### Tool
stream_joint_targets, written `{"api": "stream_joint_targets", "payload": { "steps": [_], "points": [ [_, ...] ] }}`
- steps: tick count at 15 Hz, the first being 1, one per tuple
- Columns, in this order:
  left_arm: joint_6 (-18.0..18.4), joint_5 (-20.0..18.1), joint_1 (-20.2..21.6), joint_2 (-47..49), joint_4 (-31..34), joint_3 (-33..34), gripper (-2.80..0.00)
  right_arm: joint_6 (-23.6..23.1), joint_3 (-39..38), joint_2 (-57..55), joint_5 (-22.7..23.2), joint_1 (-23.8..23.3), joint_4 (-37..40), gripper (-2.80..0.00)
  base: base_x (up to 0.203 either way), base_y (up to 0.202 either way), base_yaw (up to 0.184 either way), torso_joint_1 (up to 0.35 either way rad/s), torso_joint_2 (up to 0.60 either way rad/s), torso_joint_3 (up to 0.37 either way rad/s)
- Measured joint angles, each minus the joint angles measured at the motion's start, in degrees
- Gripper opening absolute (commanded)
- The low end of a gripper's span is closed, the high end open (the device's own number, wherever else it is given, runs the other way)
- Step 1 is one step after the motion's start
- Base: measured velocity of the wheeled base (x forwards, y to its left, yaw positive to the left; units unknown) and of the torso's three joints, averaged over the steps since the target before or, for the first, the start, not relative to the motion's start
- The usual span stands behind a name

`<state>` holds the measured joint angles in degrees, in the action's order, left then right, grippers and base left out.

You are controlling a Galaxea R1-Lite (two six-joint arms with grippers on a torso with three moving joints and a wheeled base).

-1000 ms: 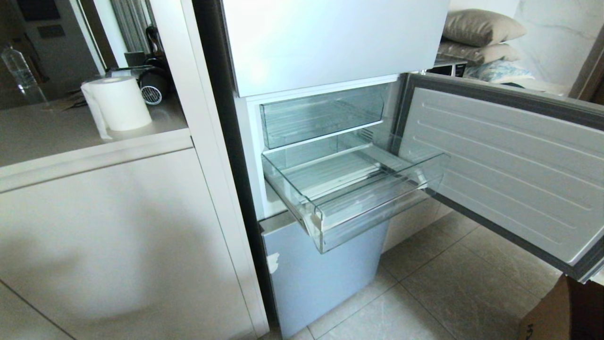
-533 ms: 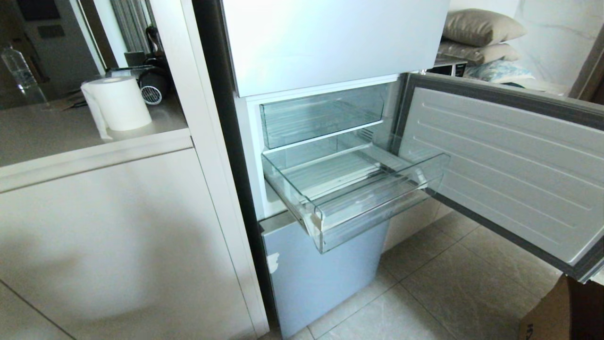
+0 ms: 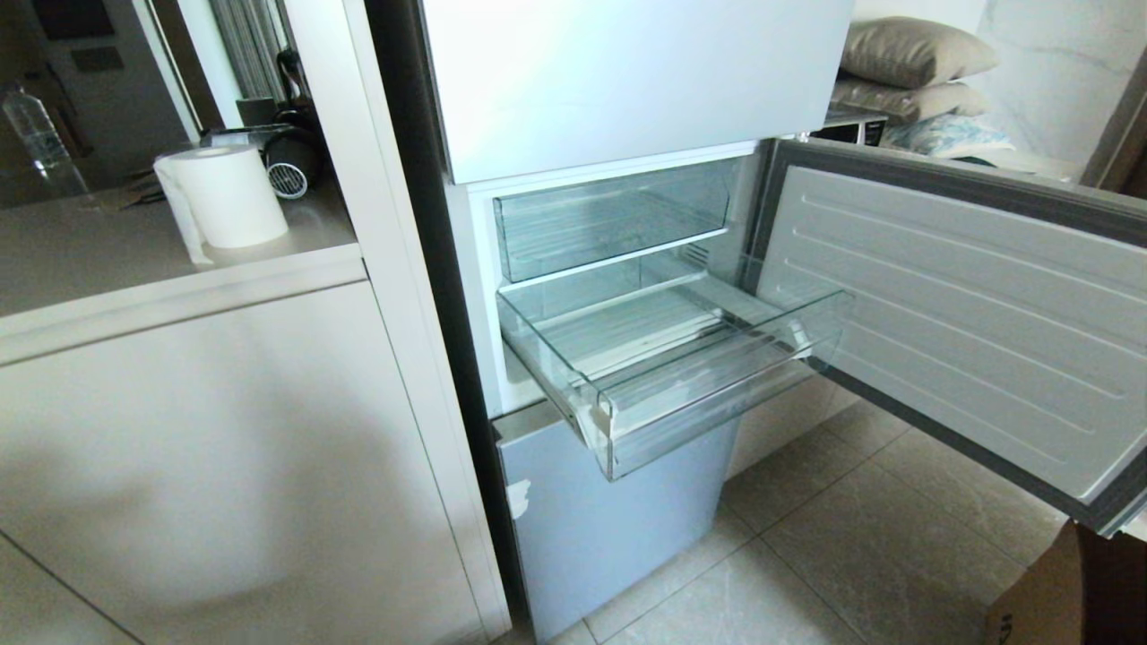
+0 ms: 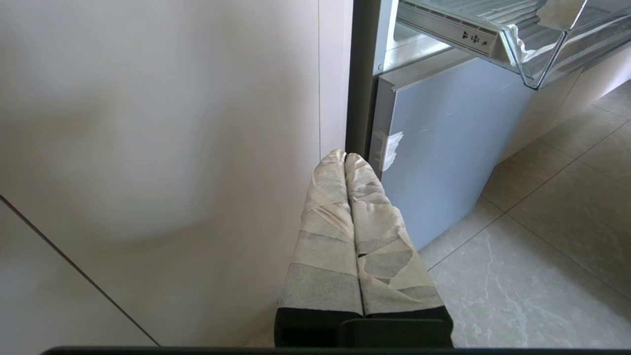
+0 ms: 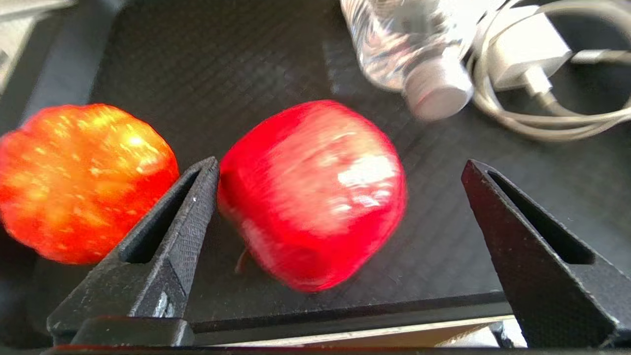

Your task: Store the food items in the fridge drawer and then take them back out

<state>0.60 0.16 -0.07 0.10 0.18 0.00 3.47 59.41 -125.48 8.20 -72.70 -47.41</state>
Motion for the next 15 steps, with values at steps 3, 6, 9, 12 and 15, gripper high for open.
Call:
{"api": "stream_joint_targets", "payload": {
  "steps": [3,6,9,12,15],
  "points": [
    [0.0,0.0,0.0,0.0,0.0,0.0,-2.8,0.21,1.71,-2.33,0.09,0.09,-0.05,0.0,0.0,0.0,0.0,0.0,0.0,0.0],
    [0.0,0.0,0.0,0.0,0.0,0.0,-2.8,0.77,3.39,-4.5,0.22,0.41,-0.68,0.0,0.0,0.0,0.0,0.0,0.0,0.0],
    [0.0,0.0,0.0,0.0,0.0,0.0,-2.8,0.95,4.0,-5.95,0.48,0.62,-1.56,0.0,0.0,0.0,0.0,0.0,0.0,0.0],
    [0.0,0.0,0.0,0.0,0.0,0.0,-2.8,1.26,4.09,-6.46,0.66,0.96,-1.57,-2.8,0.0,0.0,0.0,0.0,0.0,0.0],
    [0.0,0.0,0.0,0.0,0.0,0.0,-2.8,1.78,3.89,-6.44,1.35,1.29,-1.56,-2.8,0.0,0.0,0.0,0.0,0.0,0.0]
  ]
}}
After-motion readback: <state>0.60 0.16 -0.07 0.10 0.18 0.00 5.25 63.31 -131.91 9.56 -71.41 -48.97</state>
